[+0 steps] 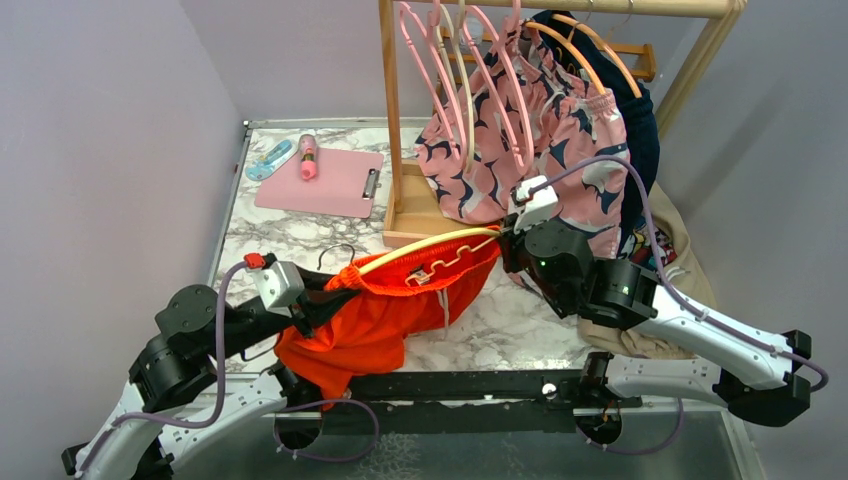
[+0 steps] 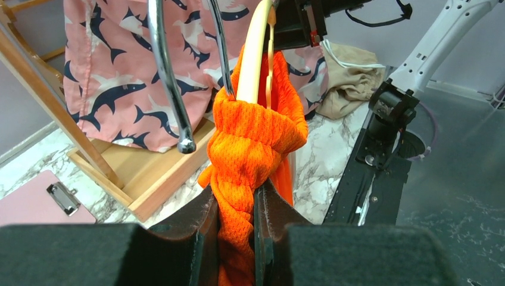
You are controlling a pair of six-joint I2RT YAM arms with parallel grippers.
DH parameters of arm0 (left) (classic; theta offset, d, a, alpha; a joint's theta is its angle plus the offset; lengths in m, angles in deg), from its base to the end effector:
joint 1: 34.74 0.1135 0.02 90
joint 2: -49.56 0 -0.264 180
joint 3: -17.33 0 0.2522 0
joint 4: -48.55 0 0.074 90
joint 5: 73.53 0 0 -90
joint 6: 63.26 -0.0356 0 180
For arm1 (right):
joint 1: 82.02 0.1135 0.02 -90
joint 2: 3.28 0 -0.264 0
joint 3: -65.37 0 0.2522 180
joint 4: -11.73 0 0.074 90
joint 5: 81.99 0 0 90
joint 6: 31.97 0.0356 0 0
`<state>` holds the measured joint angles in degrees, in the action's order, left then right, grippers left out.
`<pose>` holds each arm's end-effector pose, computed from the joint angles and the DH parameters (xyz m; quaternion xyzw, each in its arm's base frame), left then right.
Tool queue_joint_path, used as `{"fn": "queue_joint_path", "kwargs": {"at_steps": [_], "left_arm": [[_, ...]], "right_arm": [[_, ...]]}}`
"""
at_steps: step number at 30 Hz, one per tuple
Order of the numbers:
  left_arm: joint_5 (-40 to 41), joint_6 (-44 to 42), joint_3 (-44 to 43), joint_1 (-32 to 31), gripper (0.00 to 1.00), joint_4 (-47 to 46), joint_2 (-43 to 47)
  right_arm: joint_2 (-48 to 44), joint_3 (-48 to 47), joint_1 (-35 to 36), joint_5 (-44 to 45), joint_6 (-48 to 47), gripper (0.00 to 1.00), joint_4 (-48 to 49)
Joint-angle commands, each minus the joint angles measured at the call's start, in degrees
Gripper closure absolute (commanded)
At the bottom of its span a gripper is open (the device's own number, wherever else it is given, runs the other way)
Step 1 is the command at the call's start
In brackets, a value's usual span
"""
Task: Place the shorts on the hanger
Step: Hang the shorts on the hanger.
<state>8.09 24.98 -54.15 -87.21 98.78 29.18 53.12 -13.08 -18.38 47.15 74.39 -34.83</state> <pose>0.0203 -0.0350 0.4034 0.3653 0.5992 -0.3506 0.6201 0.1090 0.1693 0.3859 -0.1518 0.7986 0.1118 0.5715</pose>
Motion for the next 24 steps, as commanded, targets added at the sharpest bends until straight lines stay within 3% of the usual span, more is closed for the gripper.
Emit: {"fn": "queue_joint_path", "kwargs": {"at_steps": [1, 24], "left_arm": [[1.02, -1.26, -0.96, 0.17, 1.00, -2.42, 0.25], [6.51, -2.45, 3.45, 0.17, 1.00, 1.65, -2.60]], "right_arm": [[-1.53, -2.38, -0.97, 5.72, -2.97, 0.99, -2.64], [-0.54, -2.72, -0.98, 3.91, -3.52, 0.99, -4.67]]}}
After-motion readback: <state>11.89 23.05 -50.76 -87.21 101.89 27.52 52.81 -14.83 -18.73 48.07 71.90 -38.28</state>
